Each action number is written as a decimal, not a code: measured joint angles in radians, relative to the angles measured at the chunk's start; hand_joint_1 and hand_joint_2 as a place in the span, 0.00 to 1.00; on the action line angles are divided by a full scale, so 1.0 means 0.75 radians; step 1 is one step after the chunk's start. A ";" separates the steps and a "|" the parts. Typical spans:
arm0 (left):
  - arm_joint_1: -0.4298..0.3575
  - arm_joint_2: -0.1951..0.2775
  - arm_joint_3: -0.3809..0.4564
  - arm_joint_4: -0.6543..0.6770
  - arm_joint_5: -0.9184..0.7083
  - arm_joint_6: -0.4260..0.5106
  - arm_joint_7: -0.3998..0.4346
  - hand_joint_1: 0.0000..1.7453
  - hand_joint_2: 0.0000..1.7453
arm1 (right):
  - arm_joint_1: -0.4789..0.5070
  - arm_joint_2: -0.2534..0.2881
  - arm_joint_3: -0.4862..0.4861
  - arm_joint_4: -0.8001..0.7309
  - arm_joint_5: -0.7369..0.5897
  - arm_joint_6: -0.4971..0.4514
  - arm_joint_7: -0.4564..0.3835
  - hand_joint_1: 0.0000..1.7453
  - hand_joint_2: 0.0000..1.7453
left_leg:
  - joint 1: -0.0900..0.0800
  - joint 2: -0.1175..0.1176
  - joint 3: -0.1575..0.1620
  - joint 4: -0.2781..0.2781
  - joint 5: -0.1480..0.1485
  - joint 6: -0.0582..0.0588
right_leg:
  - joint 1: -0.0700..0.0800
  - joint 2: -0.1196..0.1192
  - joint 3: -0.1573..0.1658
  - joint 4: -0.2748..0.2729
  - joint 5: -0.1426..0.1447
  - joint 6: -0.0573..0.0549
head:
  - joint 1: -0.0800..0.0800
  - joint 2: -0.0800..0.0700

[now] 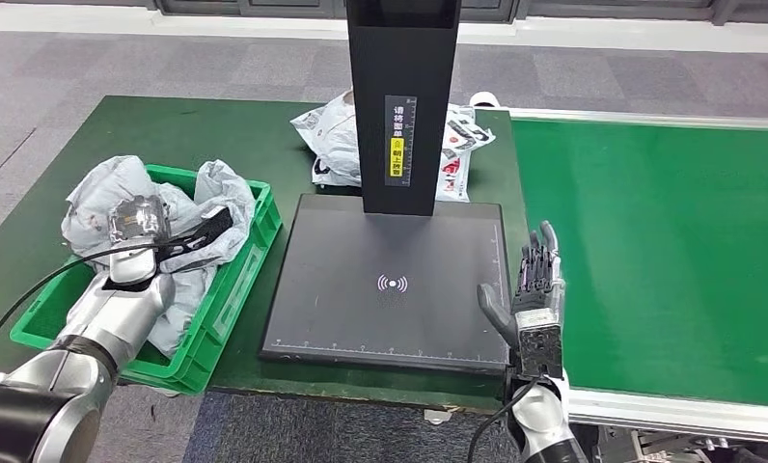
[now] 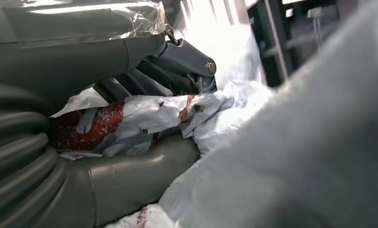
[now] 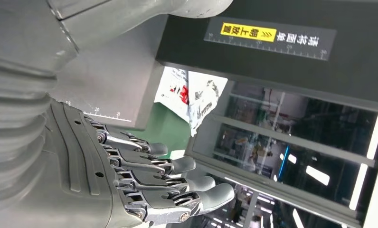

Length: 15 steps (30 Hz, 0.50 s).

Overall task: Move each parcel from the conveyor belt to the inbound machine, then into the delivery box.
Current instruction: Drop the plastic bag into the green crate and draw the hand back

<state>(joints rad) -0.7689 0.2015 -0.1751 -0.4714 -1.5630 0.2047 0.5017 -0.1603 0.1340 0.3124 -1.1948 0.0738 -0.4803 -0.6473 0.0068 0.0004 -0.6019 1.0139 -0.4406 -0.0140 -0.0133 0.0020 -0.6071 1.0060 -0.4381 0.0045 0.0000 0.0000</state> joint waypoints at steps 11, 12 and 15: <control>-0.020 0.016 0.152 0.085 0.055 0.254 -0.037 0.00 1.00 | 0.090 0.000 -0.022 -0.044 0.099 0.039 0.063 0.00 1.00 | 0.002 0.003 0.003 0.000 0.000 -0.004 | 0.006 0.002 0.001 0.000 0.000 -0.005 | 0.000 0.000; -0.021 0.015 0.171 0.085 0.058 0.279 -0.043 0.00 1.00 | 0.100 0.000 -0.024 -0.051 0.102 0.039 0.066 0.00 1.00 | 0.003 0.003 0.003 0.000 0.001 -0.005 | 0.006 0.002 0.001 0.000 0.000 -0.005 | 0.000 0.000; -0.021 0.014 0.204 0.087 0.059 0.298 -0.048 0.00 1.00 | 0.115 0.000 -0.033 -0.067 0.106 0.040 0.069 0.00 1.00 | 0.003 0.003 0.003 0.000 0.000 -0.005 | 0.006 0.002 0.001 0.000 0.000 -0.005 | 0.000 0.000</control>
<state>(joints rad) -0.7847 0.2123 -0.0218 -0.4065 -1.5191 0.4281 0.4654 -0.0737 0.1343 0.2873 -1.2448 0.1531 -0.4500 -0.5958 0.0089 0.0027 -0.5998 1.0136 -0.4402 -0.0175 -0.0084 0.0034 -0.6065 1.0063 -0.4380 0.0004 0.0000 0.0000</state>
